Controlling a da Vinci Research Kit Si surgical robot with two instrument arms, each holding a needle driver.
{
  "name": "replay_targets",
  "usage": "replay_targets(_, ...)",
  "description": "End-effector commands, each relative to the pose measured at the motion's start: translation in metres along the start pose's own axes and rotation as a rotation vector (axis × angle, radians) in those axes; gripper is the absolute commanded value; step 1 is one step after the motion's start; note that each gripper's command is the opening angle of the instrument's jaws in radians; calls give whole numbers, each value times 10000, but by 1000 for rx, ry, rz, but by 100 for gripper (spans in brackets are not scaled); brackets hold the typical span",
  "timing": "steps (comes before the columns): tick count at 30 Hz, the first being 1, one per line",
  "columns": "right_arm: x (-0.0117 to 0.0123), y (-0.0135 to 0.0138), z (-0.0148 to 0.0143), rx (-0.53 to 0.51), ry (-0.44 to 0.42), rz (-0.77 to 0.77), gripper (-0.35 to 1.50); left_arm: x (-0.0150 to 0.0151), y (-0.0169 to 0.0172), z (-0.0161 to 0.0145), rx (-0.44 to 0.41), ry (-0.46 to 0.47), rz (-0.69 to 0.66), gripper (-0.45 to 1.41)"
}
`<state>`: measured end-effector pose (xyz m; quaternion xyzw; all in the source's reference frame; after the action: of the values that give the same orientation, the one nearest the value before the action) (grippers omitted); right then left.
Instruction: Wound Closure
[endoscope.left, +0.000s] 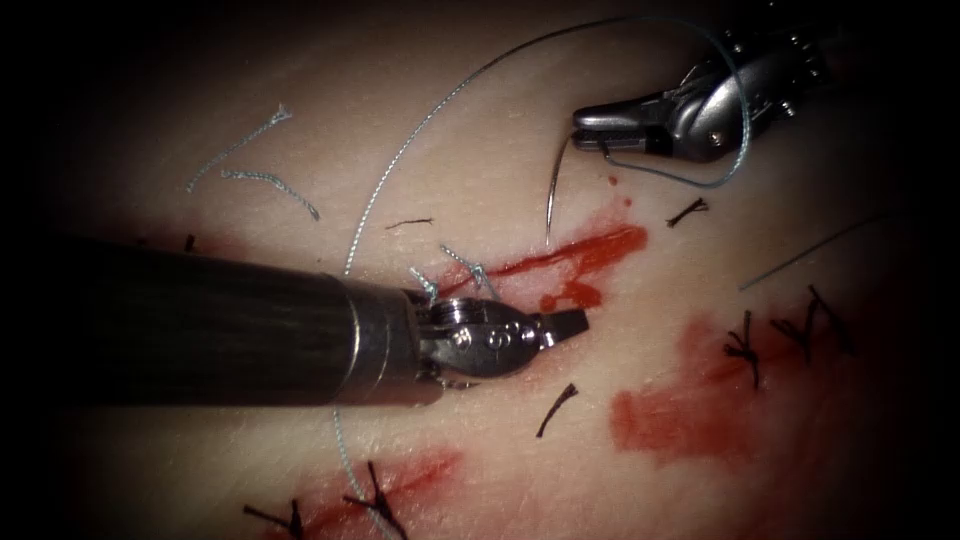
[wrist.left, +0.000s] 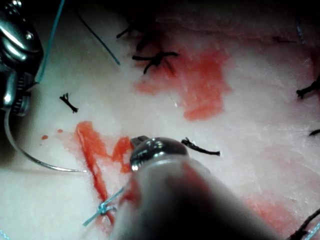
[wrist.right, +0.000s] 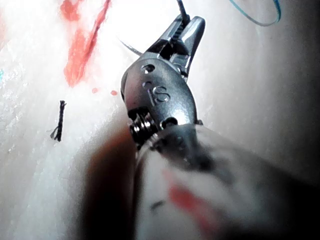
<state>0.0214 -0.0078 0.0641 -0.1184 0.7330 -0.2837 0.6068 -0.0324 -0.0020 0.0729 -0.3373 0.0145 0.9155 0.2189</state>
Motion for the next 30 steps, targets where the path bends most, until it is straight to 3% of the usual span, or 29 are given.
replay_targets(1,-3,-1,14,-2,0,-3,-35,0,1,1,42,-14,-5,-45)
replay_targets(7,0,-4,21,-7,-14,-41,-35,-6,0,-3,159,-58,15,-45)
replay_targets(10,0,-4,22,-9,-17,-46,-35,-17,4,-1,209,-144,34,-45)
replay_targets(22,6,-4,25,55,-60,-175,-35,-41,-1,6,269,-269,41,-45)
replay_targets(30,12,-6,30,56,-68,-205,-35,-43,-6,8,305,-294,23,-45)
